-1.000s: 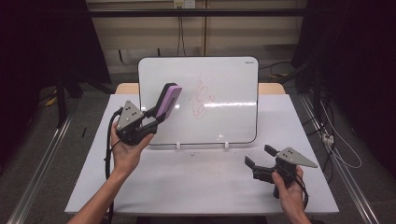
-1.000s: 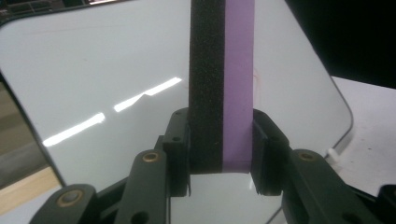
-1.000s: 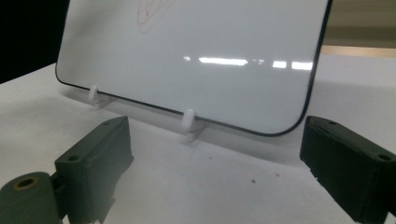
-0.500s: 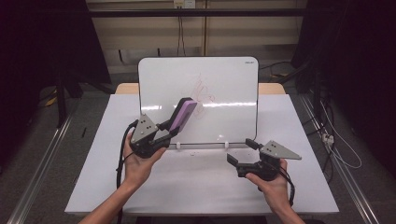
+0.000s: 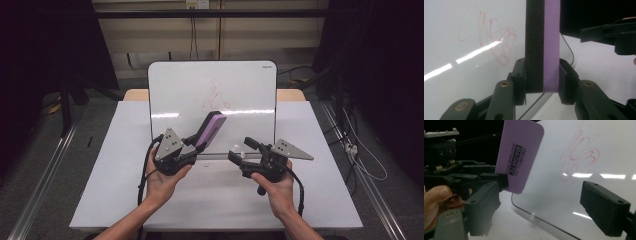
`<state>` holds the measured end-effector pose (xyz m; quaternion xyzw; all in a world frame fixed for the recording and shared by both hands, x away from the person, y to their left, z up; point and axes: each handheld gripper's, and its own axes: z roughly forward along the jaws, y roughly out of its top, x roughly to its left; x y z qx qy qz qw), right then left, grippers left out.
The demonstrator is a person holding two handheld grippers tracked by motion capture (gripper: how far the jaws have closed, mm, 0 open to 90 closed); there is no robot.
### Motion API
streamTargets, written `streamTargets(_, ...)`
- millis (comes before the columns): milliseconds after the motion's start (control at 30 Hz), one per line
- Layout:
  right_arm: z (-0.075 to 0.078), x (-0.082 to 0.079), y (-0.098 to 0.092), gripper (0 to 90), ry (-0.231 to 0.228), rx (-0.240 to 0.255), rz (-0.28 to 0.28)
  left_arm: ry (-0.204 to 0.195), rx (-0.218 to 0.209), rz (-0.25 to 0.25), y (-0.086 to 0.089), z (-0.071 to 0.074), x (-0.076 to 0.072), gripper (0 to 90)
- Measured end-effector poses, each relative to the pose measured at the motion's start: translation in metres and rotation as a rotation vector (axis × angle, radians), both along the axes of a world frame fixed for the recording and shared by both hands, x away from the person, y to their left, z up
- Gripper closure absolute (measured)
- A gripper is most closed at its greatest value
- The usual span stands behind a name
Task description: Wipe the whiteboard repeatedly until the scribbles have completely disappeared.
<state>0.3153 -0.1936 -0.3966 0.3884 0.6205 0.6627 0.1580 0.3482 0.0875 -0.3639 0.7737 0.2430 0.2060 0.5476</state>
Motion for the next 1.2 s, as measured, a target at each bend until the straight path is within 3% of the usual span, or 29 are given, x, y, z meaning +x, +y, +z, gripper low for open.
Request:
streamTargets(100,0.0,0.003,0.005,18.7,-0.014,0.039,-0.001,0.008,-0.012,-0.002,-0.004,-0.002,0.0,64.1)
streamTargets(167,0.002,0.005,0.012,23.2,-0.053,0.08,-0.023,0.023,-0.021,-0.004,-0.006,-0.003,0.001,64.1)
streamTargets(367,0.004,0.009,0.027,27.9,-0.073,0.1,-0.034,0.031,-0.024,-0.005,-0.011,-0.006,0.001,64.1)
streamTargets(667,0.001,0.016,0.039,32.7,-0.058,0.137,-0.046,0.038,-0.022,-0.008,-0.01,-0.011,-0.001,64.1)
streamTargets(700,0.0,0.017,0.04,33.7,-0.048,0.158,-0.057,0.04,-0.028,-0.007,-0.01,-0.012,-0.001,64.1)
streamTargets(867,-0.002,0.018,0.043,35.1,-0.032,0.167,-0.071,0.058,-0.032,0.005,-0.01,-0.014,0.0,64.1)
streamTargets(1200,-0.005,0.018,0.049,34.9,-0.007,0.183,-0.098,0.051,-0.03,0.013,-0.011,-0.015,0.0,64.0)
